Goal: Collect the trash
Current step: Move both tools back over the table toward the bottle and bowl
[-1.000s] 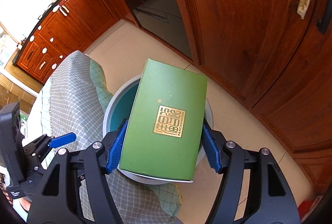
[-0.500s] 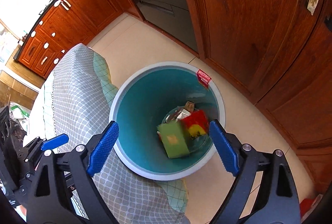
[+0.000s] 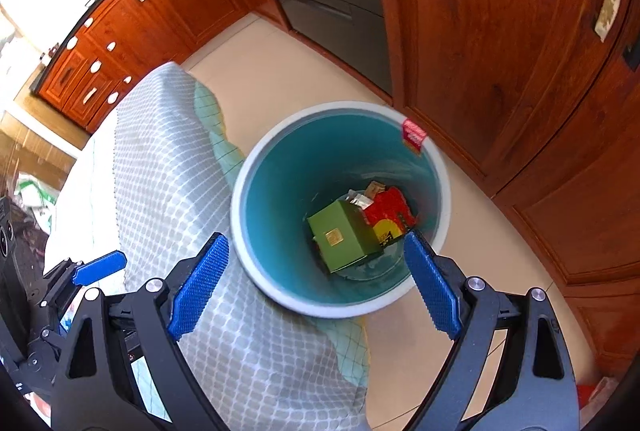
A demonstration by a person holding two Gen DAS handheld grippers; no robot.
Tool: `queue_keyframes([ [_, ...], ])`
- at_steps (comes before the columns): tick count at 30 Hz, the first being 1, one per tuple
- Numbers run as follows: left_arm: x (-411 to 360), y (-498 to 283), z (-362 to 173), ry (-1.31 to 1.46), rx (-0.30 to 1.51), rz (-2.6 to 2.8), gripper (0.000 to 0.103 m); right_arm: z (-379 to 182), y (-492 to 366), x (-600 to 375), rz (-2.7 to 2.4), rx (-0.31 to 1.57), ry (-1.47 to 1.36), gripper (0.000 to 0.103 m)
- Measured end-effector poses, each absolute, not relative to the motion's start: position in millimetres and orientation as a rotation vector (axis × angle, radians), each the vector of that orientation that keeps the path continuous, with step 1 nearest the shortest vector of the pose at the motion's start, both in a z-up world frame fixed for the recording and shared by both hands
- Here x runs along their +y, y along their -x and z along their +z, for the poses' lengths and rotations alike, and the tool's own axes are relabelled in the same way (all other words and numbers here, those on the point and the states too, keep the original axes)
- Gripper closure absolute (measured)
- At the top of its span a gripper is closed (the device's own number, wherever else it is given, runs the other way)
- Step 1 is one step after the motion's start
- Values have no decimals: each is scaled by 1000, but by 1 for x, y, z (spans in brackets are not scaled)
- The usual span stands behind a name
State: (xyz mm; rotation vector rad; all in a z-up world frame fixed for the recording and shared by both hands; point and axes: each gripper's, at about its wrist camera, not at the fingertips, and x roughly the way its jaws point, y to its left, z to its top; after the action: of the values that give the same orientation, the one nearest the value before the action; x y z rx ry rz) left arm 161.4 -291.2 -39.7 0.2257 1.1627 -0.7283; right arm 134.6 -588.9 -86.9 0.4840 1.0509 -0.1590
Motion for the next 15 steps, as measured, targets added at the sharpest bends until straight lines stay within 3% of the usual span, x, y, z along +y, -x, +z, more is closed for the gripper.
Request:
queue_keyframes([
  [15, -153, -110, -14, -147, 1119, -579, 4, -69, -114, -479, 20, 1082, -394, 18],
])
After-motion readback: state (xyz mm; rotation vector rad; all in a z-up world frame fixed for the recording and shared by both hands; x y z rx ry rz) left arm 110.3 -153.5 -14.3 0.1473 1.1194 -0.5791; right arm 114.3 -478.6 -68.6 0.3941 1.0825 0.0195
